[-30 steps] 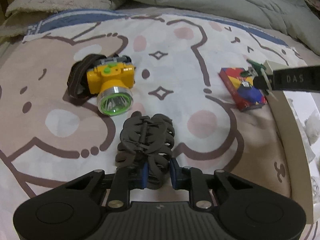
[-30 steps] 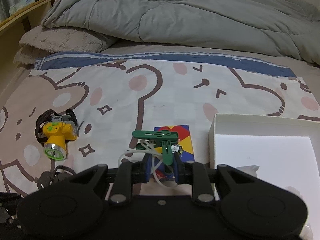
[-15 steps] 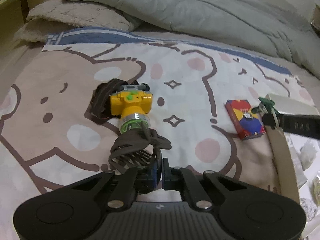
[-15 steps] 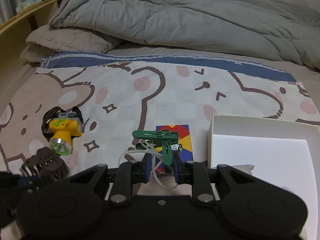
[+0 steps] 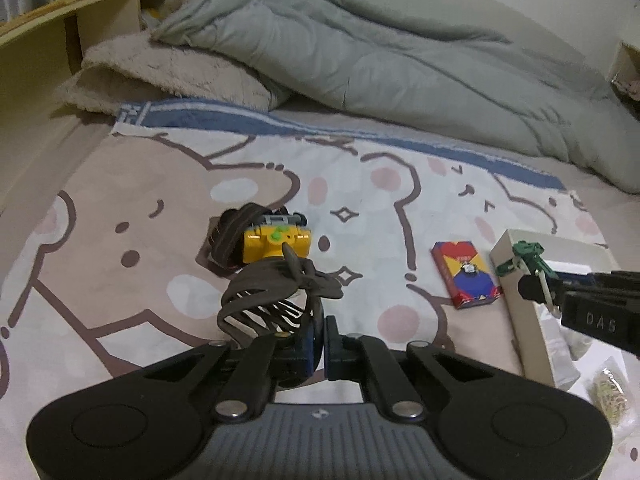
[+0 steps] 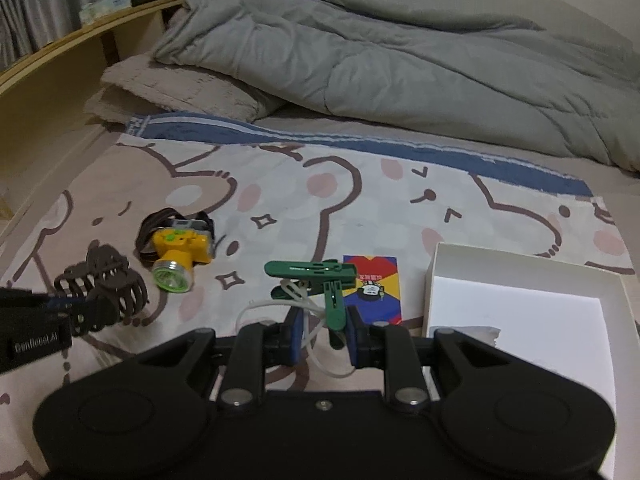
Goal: Organize objects
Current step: 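Lift the claw clip with the left tool while the right tool lifts the green clip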
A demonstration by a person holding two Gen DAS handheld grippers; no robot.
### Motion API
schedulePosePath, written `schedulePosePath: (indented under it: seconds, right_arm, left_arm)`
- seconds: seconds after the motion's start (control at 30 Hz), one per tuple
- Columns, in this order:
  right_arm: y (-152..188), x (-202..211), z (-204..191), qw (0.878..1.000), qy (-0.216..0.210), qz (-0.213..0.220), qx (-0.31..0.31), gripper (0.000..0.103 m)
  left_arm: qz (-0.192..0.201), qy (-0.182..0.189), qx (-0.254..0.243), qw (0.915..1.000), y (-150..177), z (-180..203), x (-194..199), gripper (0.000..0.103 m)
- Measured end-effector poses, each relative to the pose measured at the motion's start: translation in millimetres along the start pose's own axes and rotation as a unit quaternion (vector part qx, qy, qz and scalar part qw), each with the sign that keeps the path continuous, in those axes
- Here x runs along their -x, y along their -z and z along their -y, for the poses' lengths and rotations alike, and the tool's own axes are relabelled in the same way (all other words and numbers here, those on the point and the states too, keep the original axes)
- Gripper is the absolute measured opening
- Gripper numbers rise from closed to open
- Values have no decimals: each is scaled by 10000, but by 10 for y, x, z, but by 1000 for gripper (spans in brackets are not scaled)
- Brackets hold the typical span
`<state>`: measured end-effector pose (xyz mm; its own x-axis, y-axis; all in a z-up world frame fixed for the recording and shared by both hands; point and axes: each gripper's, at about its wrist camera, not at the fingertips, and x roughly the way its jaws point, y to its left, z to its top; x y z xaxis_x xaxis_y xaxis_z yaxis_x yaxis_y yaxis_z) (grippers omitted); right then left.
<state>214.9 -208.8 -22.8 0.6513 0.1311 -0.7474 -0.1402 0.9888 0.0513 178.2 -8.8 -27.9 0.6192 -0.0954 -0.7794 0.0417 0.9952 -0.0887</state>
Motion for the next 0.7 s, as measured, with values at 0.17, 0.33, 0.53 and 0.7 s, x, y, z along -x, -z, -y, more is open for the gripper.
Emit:
schedulePosePath:
  seconds: [0.17, 0.33, 0.53, 0.7]
  right_arm:
    - [33, 206, -39, 9999, -55, 122, 79, 23]
    - [100, 344, -63, 9997, -47, 176, 184, 23]
    - [146, 478, -93, 9994, -14, 243, 245, 23]
    - [163, 541, -116, 9992, -20, 290, 286, 23]
  left_arm:
    - [196, -11, -2, 9998, -7, -53, 196, 4]
    - [316, -14, 16, 9995, -17, -114, 343, 4]
    - [463, 48, 109, 9989, -26, -148, 495, 4]
    - [546, 65, 139, 9984, -31, -128, 566, 4]
